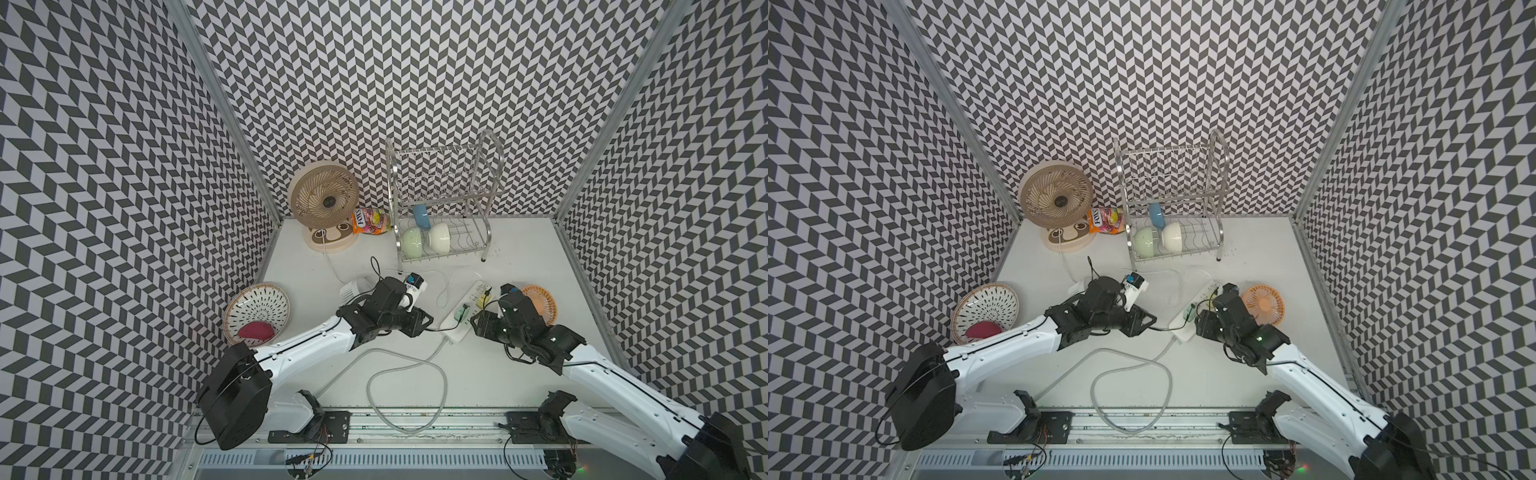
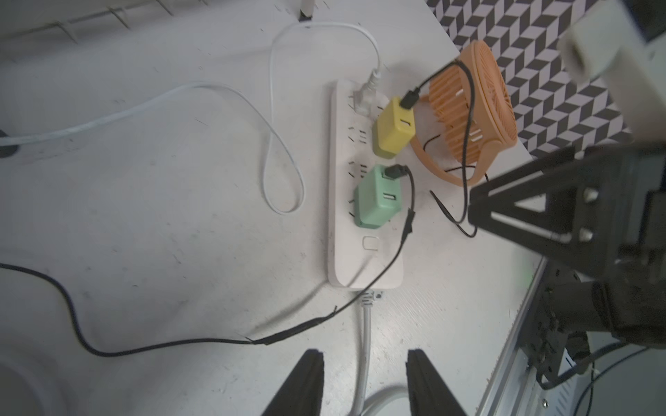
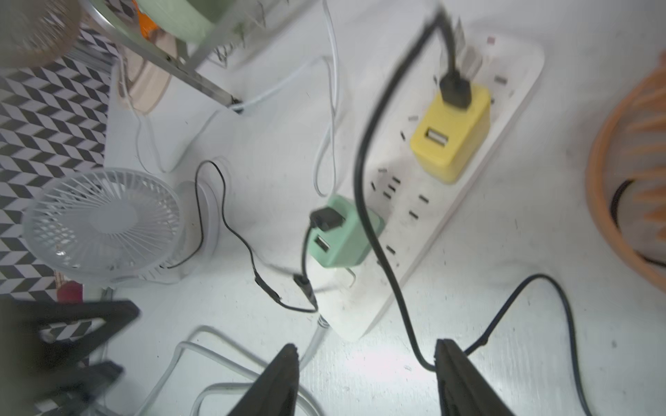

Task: Unplug the desk fan from the power strip
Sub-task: Adjust the socket at the center of the board.

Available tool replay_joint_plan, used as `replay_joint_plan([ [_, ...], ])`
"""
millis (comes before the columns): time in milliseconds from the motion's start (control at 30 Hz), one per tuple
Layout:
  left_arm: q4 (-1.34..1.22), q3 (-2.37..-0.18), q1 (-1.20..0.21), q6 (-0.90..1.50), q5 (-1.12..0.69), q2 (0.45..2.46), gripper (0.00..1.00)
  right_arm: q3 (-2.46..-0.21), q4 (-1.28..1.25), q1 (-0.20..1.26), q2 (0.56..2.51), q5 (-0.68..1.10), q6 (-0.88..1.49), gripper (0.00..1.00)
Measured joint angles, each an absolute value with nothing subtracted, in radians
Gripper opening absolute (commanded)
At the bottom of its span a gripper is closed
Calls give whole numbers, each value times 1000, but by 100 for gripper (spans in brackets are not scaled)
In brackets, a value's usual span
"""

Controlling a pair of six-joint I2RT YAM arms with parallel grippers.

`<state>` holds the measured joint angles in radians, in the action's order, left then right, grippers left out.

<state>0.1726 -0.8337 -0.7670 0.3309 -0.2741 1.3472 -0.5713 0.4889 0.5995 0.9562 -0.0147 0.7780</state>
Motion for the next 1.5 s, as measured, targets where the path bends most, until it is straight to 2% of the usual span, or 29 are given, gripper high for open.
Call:
replay_joint_plan([
  [200, 137, -890, -723, 356, -199, 1418, 47, -497, 417, 605, 1060, -50, 887, 49],
  [500, 30, -949, -719, 433, -150, 1554, 46, -582, 270, 527, 1322, -105, 908, 46],
  [733, -14, -955, -676, 450, -144, 1651, 46, -751, 195, 500, 1528, -97, 709, 47],
  [967, -52, -984, -634, 455, -169, 1774, 40, -875, 133, 500, 1673, -30, 551, 48],
  [1200, -91, -967, -643, 458, -240, 1795, 39, -929, 169, 479, 1655, 0, 444, 60],
  [1500, -129, -897, -719, 469, -299, 1795, 33, -912, 242, 474, 1382, 44, 462, 67],
])
